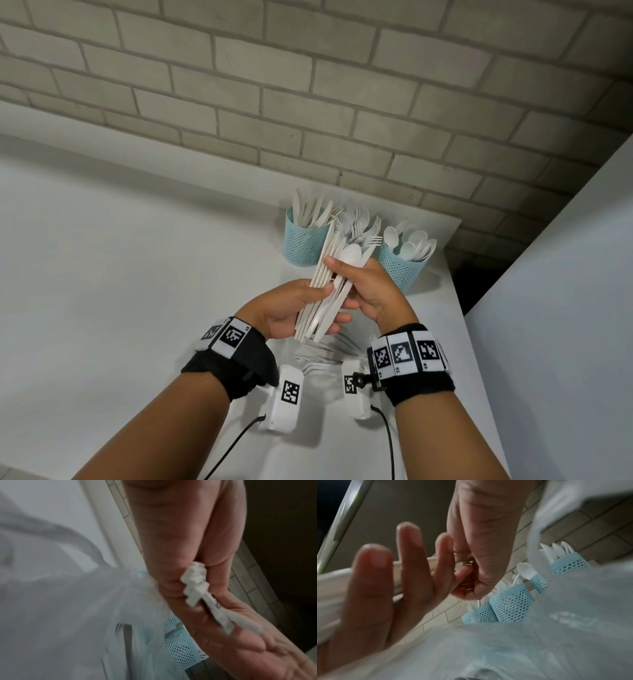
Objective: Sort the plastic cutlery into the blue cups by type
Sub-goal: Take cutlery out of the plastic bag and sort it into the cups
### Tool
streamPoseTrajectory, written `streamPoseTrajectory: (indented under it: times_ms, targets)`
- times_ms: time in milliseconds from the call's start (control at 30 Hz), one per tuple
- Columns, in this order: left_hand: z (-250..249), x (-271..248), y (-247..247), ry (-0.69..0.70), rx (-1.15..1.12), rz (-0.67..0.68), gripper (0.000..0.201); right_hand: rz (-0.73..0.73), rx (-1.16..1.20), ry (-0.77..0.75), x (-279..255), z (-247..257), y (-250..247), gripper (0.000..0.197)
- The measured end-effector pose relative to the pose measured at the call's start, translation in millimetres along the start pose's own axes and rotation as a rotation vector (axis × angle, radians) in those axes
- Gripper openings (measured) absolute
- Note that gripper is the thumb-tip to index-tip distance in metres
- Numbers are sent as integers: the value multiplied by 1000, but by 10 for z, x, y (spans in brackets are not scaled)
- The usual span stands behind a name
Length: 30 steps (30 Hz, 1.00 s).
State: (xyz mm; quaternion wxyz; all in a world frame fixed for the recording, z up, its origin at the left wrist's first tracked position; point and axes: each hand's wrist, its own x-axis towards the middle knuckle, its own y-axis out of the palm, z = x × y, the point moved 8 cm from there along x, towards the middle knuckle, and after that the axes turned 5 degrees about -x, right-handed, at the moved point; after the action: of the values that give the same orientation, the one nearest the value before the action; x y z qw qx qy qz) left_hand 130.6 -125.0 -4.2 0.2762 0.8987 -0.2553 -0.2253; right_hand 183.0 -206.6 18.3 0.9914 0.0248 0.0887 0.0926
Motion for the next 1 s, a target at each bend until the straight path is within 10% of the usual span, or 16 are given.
streamPoseTrajectory:
  times_ms: [400,600,800,1000]
  targets:
    - [47,59,-65,14,-51,10,27,-118,15,39,24,-29,-93,21]
    - [32,69,-147,19,-37,-50,17,-200,-230,-118,94,219,-258,77]
    - [103,67,-178,-43,-19,26,18,64,-760,-129,89,404,-168,16]
    - [160,58,-158,-91,-12,84,25,166,-886,-69,142,464,-182,15]
